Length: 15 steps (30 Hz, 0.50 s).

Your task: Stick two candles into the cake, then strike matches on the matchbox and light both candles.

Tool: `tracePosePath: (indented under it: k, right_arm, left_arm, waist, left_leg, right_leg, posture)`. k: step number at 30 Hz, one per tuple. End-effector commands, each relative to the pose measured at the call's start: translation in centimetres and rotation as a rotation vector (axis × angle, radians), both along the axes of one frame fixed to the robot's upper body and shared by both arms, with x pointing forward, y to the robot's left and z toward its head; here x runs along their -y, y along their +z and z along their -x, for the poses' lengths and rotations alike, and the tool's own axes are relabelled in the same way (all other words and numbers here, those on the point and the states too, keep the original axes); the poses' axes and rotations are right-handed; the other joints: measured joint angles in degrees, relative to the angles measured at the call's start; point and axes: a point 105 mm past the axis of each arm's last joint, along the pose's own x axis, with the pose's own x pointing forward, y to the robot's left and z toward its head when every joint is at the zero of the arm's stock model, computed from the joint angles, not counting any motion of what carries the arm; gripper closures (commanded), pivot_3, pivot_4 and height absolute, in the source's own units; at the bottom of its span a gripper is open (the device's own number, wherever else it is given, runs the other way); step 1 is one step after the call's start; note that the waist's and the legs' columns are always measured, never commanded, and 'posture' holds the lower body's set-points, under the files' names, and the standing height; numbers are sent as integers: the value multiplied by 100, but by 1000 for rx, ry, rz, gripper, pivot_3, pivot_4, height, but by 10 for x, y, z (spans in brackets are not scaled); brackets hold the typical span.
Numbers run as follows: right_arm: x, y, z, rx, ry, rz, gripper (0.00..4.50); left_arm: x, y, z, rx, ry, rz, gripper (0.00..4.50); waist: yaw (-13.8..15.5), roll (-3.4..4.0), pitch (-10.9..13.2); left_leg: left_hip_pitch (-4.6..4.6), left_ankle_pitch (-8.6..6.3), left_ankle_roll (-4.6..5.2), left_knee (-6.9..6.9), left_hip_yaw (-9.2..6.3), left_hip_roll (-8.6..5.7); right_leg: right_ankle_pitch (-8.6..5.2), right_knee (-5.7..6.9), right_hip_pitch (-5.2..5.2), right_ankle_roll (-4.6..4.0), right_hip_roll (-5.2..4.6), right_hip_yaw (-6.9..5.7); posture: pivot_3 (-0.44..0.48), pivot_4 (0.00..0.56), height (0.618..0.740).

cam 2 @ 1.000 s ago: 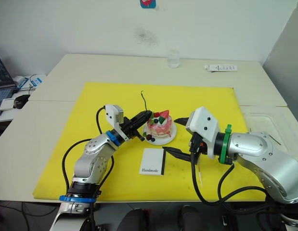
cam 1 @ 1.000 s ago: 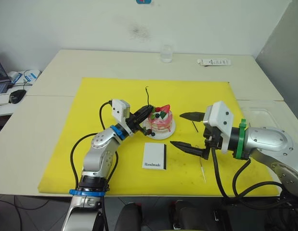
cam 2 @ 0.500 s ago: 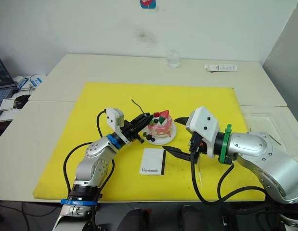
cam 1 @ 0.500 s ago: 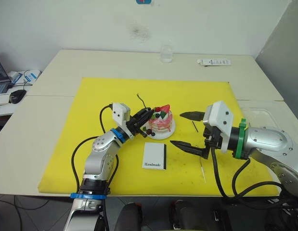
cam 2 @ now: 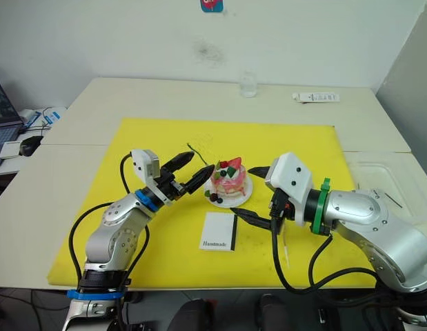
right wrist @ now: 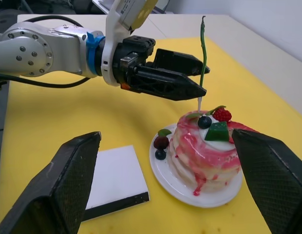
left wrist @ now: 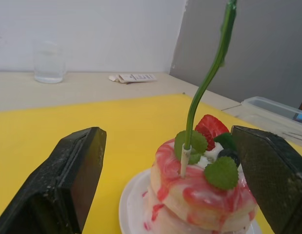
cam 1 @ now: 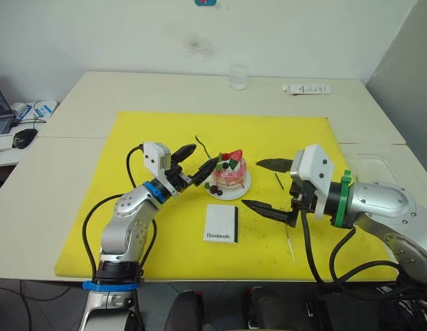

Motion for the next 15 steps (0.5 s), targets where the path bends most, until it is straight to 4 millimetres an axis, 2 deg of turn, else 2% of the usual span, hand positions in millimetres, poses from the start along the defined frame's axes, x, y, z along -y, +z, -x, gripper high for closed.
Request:
tracePosePath:
  k: [1, 5, 7, 11, 15]
  right_arm:
    - [1, 10, -1, 65, -21, -21, 0]
    - [15, 13, -3, 115, -121, -30, 0]
    - [28, 6, -1, 107, -201, -38, 0]
    - [46, -16, 13, 64, -313, -11, 0]
    - [66, -46, 30, 0, -472, 26, 0]
  left_arm:
    - [-10, 24, 8, 74, -12, -26, 21]
    - [-25, 27, 28, 77, -118, -209, 21]
    - [-32, 24, 42, 86, -200, -350, 21]
    - [-32, 12, 72, 12, -422, -519, 21]
    - [-16, 0, 110, -79, -674, -586, 21]
  waist:
    - [-2, 0, 0]
    - [-25, 0, 0]
    - [-36, 0, 0]
    - [-18, 3, 1]
    - [-1, 4, 2]
  left_leg:
    - [0, 0, 0, 0, 0, 0]
    - [1, 0, 0, -3, -2, 4]
    - [3, 0, 0, -8, -1, 4]
    - [1, -1, -1, -12, 1, 2]
    - [2, -1, -2, -12, 3, 1]
  right_leg:
    - [0, 0, 0, 0, 0, 1]
    - [-1, 0, 0, 0, 2, -2]
    - [-2, 0, -1, -1, 0, -2]
    - [-8, -5, -2, 0, -9, -5]
    - [-9, -5, -1, -2, -36, -6]
  posture:
    - [0, 150, 740]
    - [0, 150, 740]
    - [0, 150, 740]
    - [0, 150, 740]
    - [0, 150, 740]
